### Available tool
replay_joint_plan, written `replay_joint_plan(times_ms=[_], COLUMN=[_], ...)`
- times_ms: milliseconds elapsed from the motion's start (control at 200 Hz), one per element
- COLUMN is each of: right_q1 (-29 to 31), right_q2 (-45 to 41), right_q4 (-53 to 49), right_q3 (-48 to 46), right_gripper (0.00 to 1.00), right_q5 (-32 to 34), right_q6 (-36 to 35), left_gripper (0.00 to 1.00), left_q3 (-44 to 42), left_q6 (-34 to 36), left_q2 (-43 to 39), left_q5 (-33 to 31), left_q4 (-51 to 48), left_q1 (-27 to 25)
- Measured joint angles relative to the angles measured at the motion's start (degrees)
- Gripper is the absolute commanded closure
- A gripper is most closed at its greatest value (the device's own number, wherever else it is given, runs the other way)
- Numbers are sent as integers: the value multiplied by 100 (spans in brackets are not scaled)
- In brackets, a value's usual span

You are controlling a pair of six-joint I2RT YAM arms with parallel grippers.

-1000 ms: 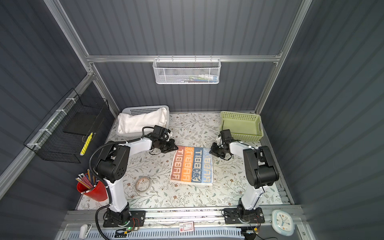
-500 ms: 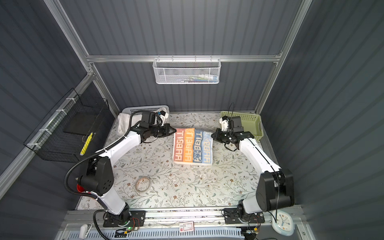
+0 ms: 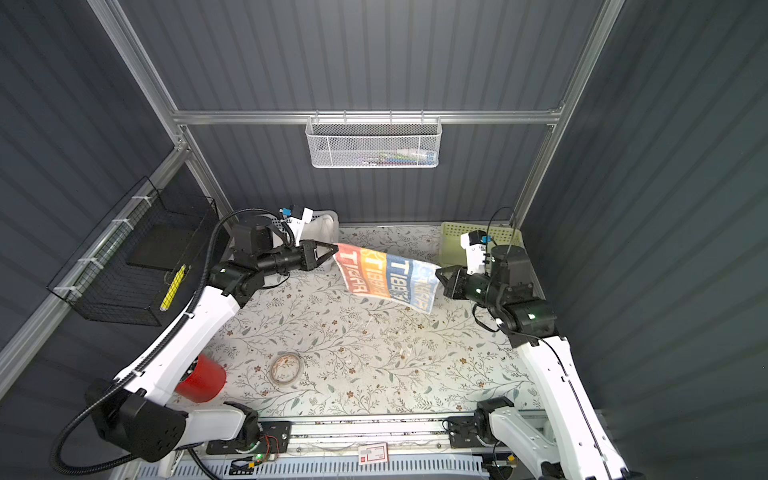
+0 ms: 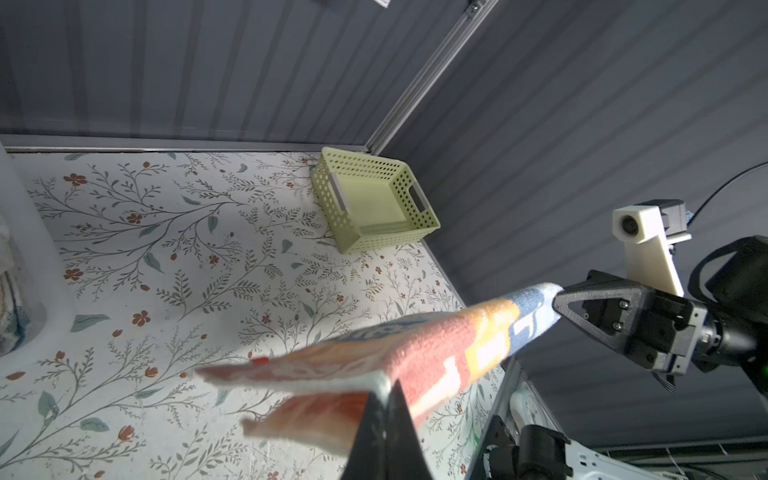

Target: Fold and stack the towels

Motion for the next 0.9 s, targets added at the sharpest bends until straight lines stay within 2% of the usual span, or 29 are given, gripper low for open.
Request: replay_joint_plan(times_ms=[175, 320, 415, 465, 535, 610, 695, 780, 900], right_q1=[46, 44, 31, 13, -4, -28, -44, -55, -59], right_q2=[-431, -42, 855, 1574, 2721, 4000, 5263, 5729, 5449], right_q4=[-498, -468, -177, 57, 426, 511, 407, 404, 282], right_q3=[31, -275, -605, -640, -546, -44, 986, 1569, 1521], right_gripper=[100, 100, 99, 84, 75, 72, 65, 63, 60], right_q5=[-22, -2, -7, -24, -17, 26, 188, 348, 509], right_q6=[63, 94, 131, 140, 98, -46, -190, -337, -433], left_gripper=[100, 100, 100, 85, 71, 66, 65, 65, 66], left_q3=[-289, -514, -616, -623, -531, -155, 393, 671, 544], left_q6=[-258, -361, -389, -400, -326, -251, -92, 68, 234], left_q2=[-632, -363, 376, 962, 1875, 2855, 3644, 3814, 3429], left_q5=[184, 72, -68, -153, -350, -654, -973, -1185, -1394], left_q4=[-315, -590, -584, -474, -348, -393, -437, -422, -245], left_q1=[-72, -68, -35, -7, 24, 24, 24, 31, 33])
